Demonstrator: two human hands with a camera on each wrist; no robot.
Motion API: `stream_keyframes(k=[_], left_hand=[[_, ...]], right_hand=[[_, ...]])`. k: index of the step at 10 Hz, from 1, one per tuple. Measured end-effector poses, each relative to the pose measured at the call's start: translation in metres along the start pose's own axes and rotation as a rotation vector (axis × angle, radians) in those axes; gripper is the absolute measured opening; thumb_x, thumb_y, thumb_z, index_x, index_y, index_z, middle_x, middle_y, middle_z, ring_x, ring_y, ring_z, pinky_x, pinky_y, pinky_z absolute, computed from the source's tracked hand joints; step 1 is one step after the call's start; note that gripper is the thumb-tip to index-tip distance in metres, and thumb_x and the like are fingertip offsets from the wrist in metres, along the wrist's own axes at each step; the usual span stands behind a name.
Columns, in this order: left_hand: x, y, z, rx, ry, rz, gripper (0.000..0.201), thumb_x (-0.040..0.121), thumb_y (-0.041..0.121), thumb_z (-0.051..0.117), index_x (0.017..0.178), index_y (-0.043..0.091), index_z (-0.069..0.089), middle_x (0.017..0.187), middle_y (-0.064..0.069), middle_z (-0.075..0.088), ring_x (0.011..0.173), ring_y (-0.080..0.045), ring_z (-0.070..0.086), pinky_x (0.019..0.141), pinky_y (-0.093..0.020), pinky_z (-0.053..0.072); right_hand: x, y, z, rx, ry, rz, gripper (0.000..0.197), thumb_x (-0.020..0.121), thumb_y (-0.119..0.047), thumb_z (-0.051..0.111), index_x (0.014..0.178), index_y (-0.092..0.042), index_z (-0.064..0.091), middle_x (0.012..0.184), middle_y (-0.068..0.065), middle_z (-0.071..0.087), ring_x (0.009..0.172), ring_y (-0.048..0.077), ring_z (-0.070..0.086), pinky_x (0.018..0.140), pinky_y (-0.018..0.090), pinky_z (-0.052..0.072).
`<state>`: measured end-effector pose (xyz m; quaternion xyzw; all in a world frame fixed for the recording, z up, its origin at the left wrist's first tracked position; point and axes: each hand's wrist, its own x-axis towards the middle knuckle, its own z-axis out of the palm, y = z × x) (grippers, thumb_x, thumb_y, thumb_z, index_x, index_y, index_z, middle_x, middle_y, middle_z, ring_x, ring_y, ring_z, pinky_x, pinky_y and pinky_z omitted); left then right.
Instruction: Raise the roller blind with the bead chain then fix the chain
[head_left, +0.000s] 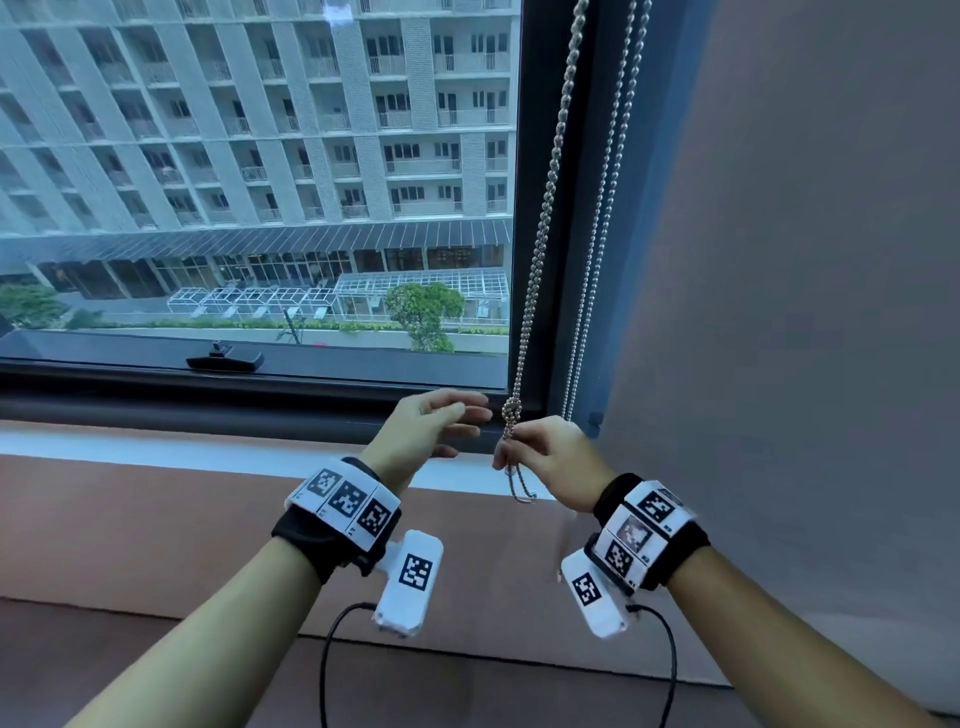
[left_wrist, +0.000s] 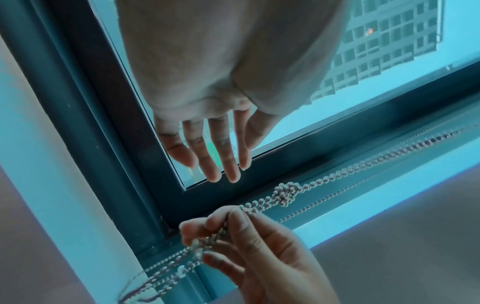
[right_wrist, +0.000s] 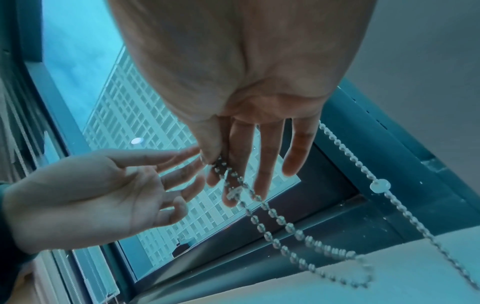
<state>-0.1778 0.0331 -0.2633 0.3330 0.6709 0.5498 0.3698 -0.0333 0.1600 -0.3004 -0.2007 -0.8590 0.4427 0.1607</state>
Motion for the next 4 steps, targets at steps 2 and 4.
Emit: stream_keyframes(k=[2, 4], left_hand=[[-0.010, 0.000, 0.010, 0.145, 0.003, 0.012, 0.028, 0.097, 0.012, 0.042, 0.105, 0.019, 0.069, 0.104, 0.000, 0.074, 0.096, -0.016, 0.070, 0.075, -0.029, 0.049], [-0.002, 0.015, 0.002, 0.234, -0.068, 0.025, 0.025, 0.098, 0.015, 0.044, 0.108, 0.019, 0.067, 0.106, 0.001, 0.072, 0.097, -0.016, 0.066, 0.075, -0.027, 0.049]], right_hand=[[-0.006, -0.004, -0.002, -0.128, 0.025, 0.016, 0.024, 0.091, -0.027, 0.058, 0.072, -0.020, 0.071, 0.064, -0.010, 0.060, 0.056, -0.001, 0.052, 0.059, 0.015, 0.036], [-0.016, -0.022, -0.004, -0.538, -0.094, 0.186, 0.041, 0.092, -0.045, 0.045, 0.065, -0.016, 0.056, 0.072, 0.005, 0.063, 0.072, 0.026, 0.060, 0.069, 0.033, 0.052]])
